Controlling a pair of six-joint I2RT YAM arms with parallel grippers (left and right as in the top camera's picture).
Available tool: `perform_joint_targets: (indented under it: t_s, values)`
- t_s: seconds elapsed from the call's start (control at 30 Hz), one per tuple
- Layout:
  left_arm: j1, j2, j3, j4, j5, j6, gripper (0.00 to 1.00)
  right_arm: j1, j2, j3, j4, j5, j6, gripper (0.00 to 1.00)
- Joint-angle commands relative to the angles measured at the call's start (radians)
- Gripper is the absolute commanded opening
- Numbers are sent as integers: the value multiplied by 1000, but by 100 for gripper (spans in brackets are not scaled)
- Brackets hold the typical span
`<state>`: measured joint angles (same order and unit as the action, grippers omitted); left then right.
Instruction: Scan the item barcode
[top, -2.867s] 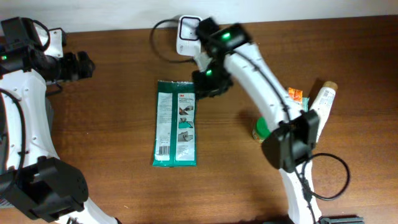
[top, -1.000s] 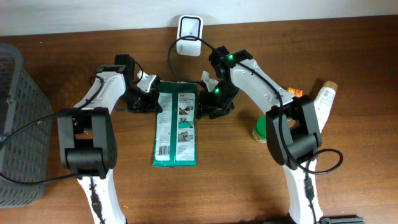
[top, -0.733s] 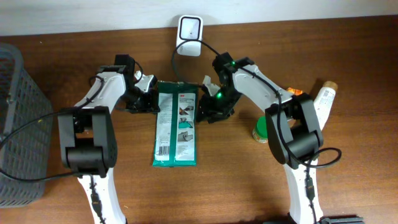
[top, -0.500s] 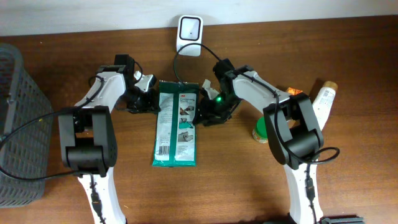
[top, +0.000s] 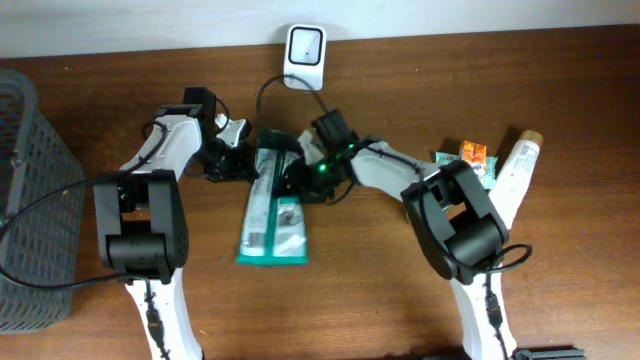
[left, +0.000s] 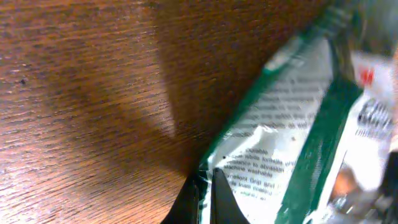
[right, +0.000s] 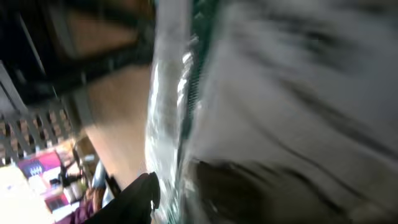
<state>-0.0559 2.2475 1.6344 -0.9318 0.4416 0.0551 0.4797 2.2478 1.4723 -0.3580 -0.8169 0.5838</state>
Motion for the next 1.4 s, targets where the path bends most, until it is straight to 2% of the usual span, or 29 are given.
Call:
perform_joint_targets:
  t_s: [0.0, 0.1, 0.27, 0.3, 0.53, 0.57, 0.67, 0.77, 0.87, 1.03, 1.23, 1.3, 1.37]
  values:
    - [-3, 63, -16, -15, -46, -10, 0, -43, 38, 21, 62, 88, 41, 44]
    - [-3, 63, -16, -27, -46, -10, 0, -40, 38, 21, 113, 103, 50, 45]
    - [-3, 63, -16, -28, -46, -10, 0, -19, 44, 18, 32, 189, 18, 47]
    - [-3, 63, -16, -27, -46, -10, 0, -20, 48, 18, 21, 190, 14, 44]
    - [-3, 63, -16, -27, -47, -10, 0, -24, 49, 19, 24, 185, -12, 6]
    - [-3, 63, -16, -27, -46, -10, 0, -29, 47, 19, 24, 164, -31, 4]
    - [7, 40, 18, -66, -47, -2, 0, -55, 26, 41, -22, 104, -92, 4]
    - [29, -43, 86, -117, -76, -2, 0, -90, -55, 85, -174, 101, -211, 4]
    - [44, -142, 137, -153, -138, -3, 0, -127, -161, 112, -267, 72, -256, 4]
    - [89, -309, 151, -158, -155, -3, 0, -194, -351, 114, -306, 23, -254, 4]
    - [161, -370, 151, -171, -200, -3, 0, -246, -542, 114, -308, -18, -92, 4]
    - [180, -370, 151, -181, -200, -2, 9, -259, -577, 114, -309, -18, -24, 4]
    - [183, -370, 151, -181, -201, -2, 24, -264, -589, 114, -309, -19, 24, 4]
